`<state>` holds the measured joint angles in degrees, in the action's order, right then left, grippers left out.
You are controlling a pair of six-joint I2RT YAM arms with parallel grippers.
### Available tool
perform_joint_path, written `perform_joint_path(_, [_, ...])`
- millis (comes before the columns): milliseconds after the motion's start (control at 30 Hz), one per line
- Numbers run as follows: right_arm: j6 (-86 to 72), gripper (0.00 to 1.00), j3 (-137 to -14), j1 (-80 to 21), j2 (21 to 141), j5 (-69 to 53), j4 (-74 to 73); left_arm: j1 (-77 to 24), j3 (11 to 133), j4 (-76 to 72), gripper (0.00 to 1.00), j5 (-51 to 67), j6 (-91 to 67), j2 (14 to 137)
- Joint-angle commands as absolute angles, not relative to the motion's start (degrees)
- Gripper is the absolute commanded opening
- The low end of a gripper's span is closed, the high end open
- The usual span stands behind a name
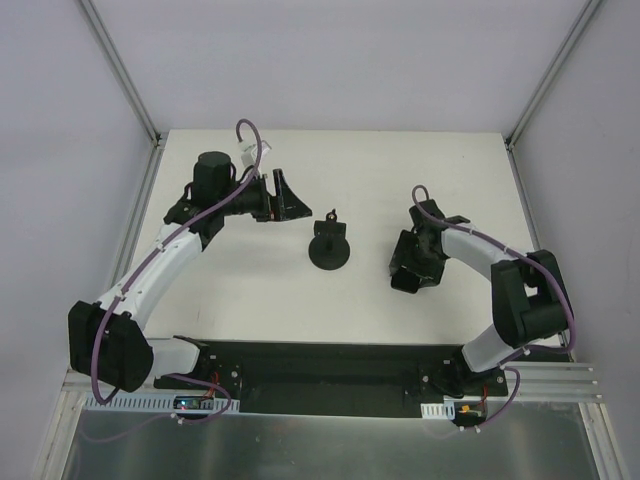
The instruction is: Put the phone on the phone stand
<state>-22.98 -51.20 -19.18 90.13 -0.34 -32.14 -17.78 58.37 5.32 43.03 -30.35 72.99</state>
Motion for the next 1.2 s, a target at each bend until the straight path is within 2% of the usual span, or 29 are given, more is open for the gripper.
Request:
perform_joint_path(0, [-18.73,0.87,-54.48,-19.43,90.96,-4.32,-34.17,-18.81,67.04,3.33,0.85,44.65,-30.86,70.75])
perform_joint_path(133, [-15.74,1.0,-59.4,-19.07,93.6,-1.4,-37.26,-18.81,67.77,5.7,0.85,42.2,-24.97,70.4])
perform_joint_path(167, [-15.21,0.97,-59.94,-18.72,94.3,-1.93,-37.53,-18.81,67.15,5.89,0.86,40.45,-22.7,69.97])
perform_joint_path(333, [-13.54,0.99,-62.84,-18.28,97.55,-0.71,-39.28,-18.11,62.67,6.24,0.86,39.19,-20.13,68.91])
perform_joint_path(633, [-13.71,0.88,-66.71,-18.37,103.44,1.76,-40.61,-18.19,61.96,6.5,0.86,40.07,-19.77,66.53])
perform_joint_path(800, [-12.92,0.77,-66.45,-18.28,104.32,1.75,-40.34,-18.19,61.7,6.68,0.86,38.93,-19.07,65.57])
perform_joint_path(967, [-13.18,0.84,-68.46,-18.37,105.99,4.22,-41.74,-18.19,61.7,6.59,0.86,39.29,-18.63,64.78])
perform_joint_path(1033, [-13.36,0.84,-68.99,-18.37,106.61,4.83,-42.1,-18.19,61.61,6.59,0.86,38.85,-18.46,64.34])
perform_joint_path(1100, [-13.27,0.81,-69.7,-18.54,107.05,5.01,-42.36,-18.19,61.61,6.59,0.87,38.76,-18.28,64.16])
perform_joint_path(1133, [-13.27,0.76,-69.78,-18.63,107.05,5.01,-42.36,-18.19,61.52,6.68,0.86,38.5,-18.11,64.07])
perform_joint_path(1167, [-13.18,0.68,-69.79,-18.55,106.96,5.1,-42.1,-18.19,61.52,6.68,0.87,38.24,-17.93,64.07])
